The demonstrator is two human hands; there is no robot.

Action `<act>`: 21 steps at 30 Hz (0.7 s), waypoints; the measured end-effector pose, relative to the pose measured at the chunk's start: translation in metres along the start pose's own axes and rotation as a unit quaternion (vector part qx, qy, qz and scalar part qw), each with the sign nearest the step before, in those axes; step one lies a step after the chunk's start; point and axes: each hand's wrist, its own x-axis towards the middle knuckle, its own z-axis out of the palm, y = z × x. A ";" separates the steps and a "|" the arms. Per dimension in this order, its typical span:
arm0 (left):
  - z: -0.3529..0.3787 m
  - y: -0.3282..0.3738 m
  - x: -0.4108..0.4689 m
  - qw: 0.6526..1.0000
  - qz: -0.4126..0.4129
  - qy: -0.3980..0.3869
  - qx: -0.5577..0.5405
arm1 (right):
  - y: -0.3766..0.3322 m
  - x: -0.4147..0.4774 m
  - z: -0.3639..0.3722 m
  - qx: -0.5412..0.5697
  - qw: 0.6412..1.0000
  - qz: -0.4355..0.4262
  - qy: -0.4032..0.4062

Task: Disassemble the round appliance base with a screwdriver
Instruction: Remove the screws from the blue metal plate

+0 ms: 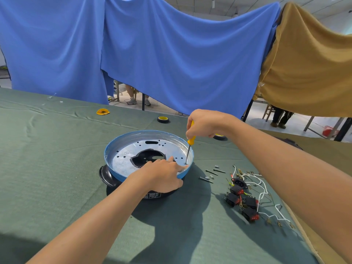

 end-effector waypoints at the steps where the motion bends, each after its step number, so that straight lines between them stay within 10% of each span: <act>1: 0.000 0.000 0.000 1.000 0.000 0.002 0.001 | 0.000 0.000 0.000 0.023 1.000 0.009 -0.005; 14: 0.001 0.000 0.000 1.000 -0.001 0.008 -0.006 | 0.003 0.002 0.010 -0.048 0.995 0.013 0.091; 21: 0.000 0.001 0.000 1.000 -0.002 0.002 -0.002 | 0.002 -0.001 0.004 0.028 0.999 0.025 0.014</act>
